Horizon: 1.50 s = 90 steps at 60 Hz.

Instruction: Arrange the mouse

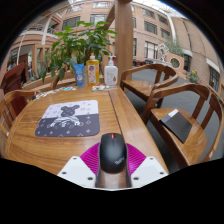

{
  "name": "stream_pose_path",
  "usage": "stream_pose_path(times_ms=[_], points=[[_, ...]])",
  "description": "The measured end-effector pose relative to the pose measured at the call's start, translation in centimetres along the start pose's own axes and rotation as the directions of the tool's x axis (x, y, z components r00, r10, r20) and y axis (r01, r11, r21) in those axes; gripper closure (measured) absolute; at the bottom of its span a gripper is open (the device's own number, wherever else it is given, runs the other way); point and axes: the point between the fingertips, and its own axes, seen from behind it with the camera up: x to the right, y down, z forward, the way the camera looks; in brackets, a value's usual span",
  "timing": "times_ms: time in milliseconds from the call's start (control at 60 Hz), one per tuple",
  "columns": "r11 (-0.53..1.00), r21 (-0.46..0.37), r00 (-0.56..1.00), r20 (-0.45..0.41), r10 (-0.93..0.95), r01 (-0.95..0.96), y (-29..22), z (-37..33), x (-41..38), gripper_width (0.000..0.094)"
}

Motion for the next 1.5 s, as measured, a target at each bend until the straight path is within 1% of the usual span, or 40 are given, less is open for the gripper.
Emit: stream_pose_path(times_ms=[50, 133, 217, 283, 350, 383, 433, 483, 517, 600, 617, 767, 817, 883, 967, 1000, 1033, 1083, 1133, 1183, 1383, 1500], points=[[1.000, 0.024, 1.000, -0.020, 0.010, -0.009, -1.8, -0.4, 0.6, 0.0595], [0.993, 0.117, 0.998, -0.052, 0.040, -0.034, -7.2, -1.4, 1.7, 0.0595], [0.973, 0.226, 0.996, -0.068, 0.056, -0.039, -14.1, -2.8, 2.1, 0.0594], [0.950, 0.309, 0.996, -0.056, 0.066, -0.045, -19.4, -3.6, 1.2, 0.0595], [0.931, 0.362, 0.998, -0.040, 0.053, -0.035, -23.3, -4.5, -0.5, 0.0596], [0.924, 0.382, 0.999, -0.024, 0.040, -0.028, -24.7, -4.6, -1.8, 0.0596], [0.922, 0.387, 1.000, 0.006, 0.027, -0.027, -25.8, -3.8, -4.1, 0.0596], [0.930, 0.365, 0.999, 0.047, 0.016, -0.032, -25.7, -2.3, -6.6, 0.0598], [0.941, 0.336, 0.997, 0.071, 0.004, -0.028, -24.5, -1.1, -8.5, 0.0597], [0.974, 0.227, 0.993, 0.117, -0.020, -0.007, -21.0, 2.6, -11.9, 0.0595], [0.978, 0.210, 0.993, 0.119, -0.025, 0.000, -19.2, 3.7, -13.0, 0.0595], [0.998, 0.019, 0.987, 0.148, -0.058, 0.055, -10.9, 8.5, -16.9, 0.0562], [0.998, -0.029, 0.986, 0.160, -0.056, 0.062, -9.0, 9.4, -17.4, 0.0551], [0.996, -0.065, 0.986, 0.154, -0.057, 0.068, -7.0, 10.4, -18.0, 0.0512], [0.995, -0.045, 0.987, 0.135, -0.083, 0.090, -7.1, 10.2, -17.8, 0.0458], [0.994, -0.041, 0.986, 0.136, -0.092, 0.099, -7.3, 9.9, -18.0, 0.0401], [0.994, -0.038, 0.984, 0.146, -0.100, 0.107, -7.8, 9.3, -18.1, 0.0291], [0.993, -0.020, 0.982, 0.157, -0.110, 0.115, -8.4, 8.1, -18.5, 0.0066], [0.993, -0.002, 0.982, 0.146, -0.120, 0.122, -9.1, 6.6, -18.3, 0.0112], [0.992, 0.014, 0.983, 0.133, -0.128, 0.127, -9.9, 4.8, -18.0, 0.0074], [0.993, 0.069, 0.986, 0.130, -0.108, 0.099, -11.5, -3.1, -17.7, 0.0084], [0.991, 0.087, 0.987, 0.115, -0.111, 0.102, -11.3, -6.5, -17.2, 0.0087]])
